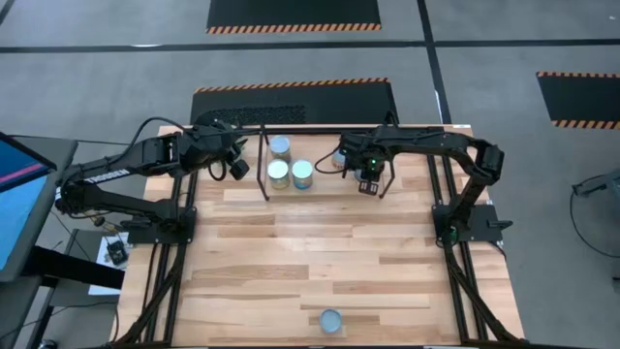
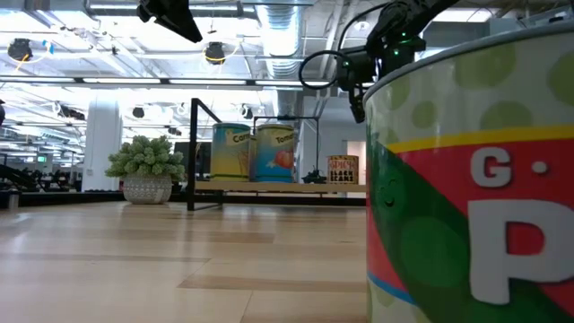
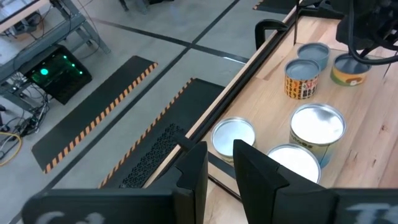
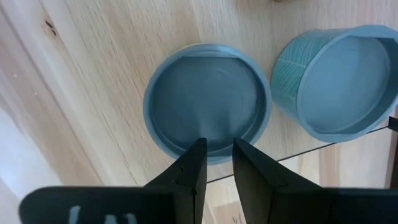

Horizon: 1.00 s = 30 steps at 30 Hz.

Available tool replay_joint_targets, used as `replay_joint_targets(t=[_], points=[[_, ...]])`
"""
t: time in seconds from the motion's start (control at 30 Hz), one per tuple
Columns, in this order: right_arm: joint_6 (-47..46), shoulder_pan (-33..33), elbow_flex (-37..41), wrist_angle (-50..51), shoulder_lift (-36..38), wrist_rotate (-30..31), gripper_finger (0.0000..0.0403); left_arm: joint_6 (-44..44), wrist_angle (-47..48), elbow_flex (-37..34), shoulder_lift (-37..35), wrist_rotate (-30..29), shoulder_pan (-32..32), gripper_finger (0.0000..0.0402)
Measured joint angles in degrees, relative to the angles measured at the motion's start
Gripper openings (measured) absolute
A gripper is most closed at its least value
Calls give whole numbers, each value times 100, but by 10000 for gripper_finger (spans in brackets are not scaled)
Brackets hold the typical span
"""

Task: Pick and place cans onto a shelf
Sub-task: Put the canned meatballs on the shelf, then adjust the canned black beans on the shelf

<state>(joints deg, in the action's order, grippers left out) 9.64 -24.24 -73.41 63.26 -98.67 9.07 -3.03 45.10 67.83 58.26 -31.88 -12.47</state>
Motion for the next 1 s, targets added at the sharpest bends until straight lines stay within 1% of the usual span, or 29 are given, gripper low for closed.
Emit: replay_joint_targets(t=[0.3, 0.4, 0.77, 1.0], points=[[-65, -1, -70, 148, 0, 58, 102, 0, 0, 2, 0, 0, -1, 68], [-84, 13, -215, 149, 0, 182, 102, 2, 0, 2, 0, 0, -2, 68], [-19, 26, -1203, 145, 0, 156, 102, 2, 0, 0, 0, 0, -2, 68], [117, -28, -1316, -163, -46, 122, 102, 2, 2, 0, 0, 0, -2, 68]])
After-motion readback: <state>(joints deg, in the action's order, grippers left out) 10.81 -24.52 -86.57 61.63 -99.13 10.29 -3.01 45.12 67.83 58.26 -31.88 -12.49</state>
